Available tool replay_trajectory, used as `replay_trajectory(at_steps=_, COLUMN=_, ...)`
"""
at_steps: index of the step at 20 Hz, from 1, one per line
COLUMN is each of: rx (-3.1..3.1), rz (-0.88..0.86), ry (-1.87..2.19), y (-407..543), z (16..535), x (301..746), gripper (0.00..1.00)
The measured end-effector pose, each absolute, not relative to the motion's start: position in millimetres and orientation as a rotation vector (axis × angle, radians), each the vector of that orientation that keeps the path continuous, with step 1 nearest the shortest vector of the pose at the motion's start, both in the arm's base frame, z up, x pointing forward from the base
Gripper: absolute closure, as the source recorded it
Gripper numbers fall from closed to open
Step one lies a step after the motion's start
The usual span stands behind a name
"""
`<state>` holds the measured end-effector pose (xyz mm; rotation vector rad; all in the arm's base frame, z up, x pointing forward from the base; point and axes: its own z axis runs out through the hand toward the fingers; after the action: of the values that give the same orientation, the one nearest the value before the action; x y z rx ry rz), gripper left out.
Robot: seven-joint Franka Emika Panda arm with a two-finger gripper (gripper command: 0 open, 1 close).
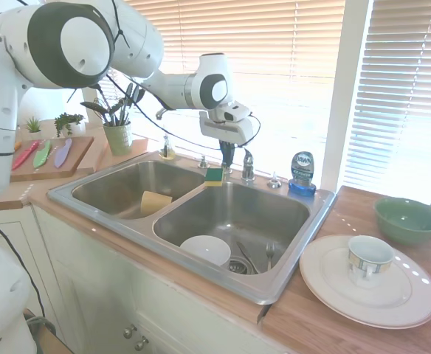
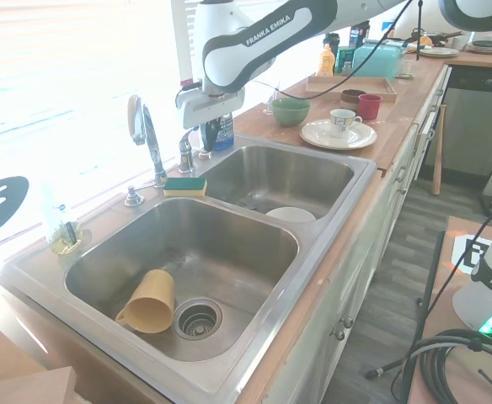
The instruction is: Turn on the faucet
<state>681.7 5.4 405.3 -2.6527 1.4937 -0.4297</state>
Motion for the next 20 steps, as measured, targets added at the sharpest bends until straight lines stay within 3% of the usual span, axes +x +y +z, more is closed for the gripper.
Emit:
replay_trajectory(at_steps=5, rx=-2.570, rz=-0.612, ry=1.492, y=1, z=413, x=683, gripper=1.00)
replay_trajectory(at_steps=20, rx=-2.500, rz=-0.745, ry=1.474, y=5, z=443, x=708, gripper=1.00)
